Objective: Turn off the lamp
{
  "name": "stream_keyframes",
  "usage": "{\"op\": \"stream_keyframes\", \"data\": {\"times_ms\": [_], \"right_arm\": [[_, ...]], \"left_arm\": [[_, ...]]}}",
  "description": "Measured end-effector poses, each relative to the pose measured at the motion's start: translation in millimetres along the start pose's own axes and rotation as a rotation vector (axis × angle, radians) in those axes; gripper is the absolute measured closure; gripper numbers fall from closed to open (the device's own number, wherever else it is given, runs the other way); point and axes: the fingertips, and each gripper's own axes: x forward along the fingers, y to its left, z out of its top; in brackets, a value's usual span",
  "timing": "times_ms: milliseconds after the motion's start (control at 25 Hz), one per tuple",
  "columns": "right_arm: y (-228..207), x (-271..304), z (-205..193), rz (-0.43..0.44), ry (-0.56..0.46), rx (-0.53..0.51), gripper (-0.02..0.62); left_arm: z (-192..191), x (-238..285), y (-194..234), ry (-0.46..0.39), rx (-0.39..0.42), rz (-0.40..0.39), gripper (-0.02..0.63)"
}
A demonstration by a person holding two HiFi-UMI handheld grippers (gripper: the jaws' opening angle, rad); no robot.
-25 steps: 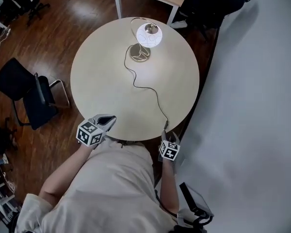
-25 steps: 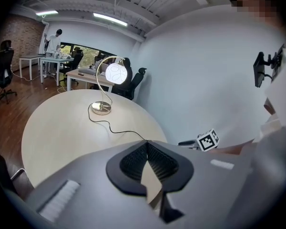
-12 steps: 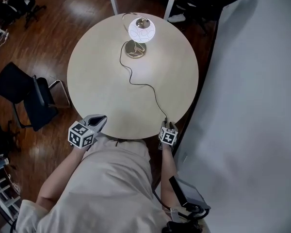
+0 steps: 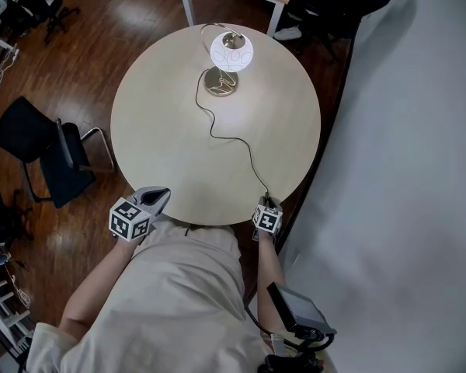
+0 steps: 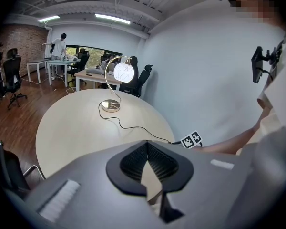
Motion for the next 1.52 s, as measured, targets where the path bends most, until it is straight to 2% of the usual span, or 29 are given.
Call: {"op": "stream_keyframes", "data": {"times_ms": [560, 760, 1120, 1520], "right_arm": [[5, 10, -7, -0.059, 0.018, -0.011, 0.483], [25, 8, 9, -0.069, 0.041, -0.068, 0.485], [17, -1, 9, -0.151, 0.057, -0.107, 0.488], [18, 0, 6, -0.159, 0.08, -0.115, 0.495]], "left_arm": [[-9, -1, 4, -0.012, 0.0, -0.014, 0.601], [-16, -11, 13, -0.017, -0.02, -0.005, 0.601], [-12, 0, -3, -0.014, -0.014, -0.057, 0.601], [-13, -1, 0, -0.012, -0.023, -0.061, 0.601]]}}
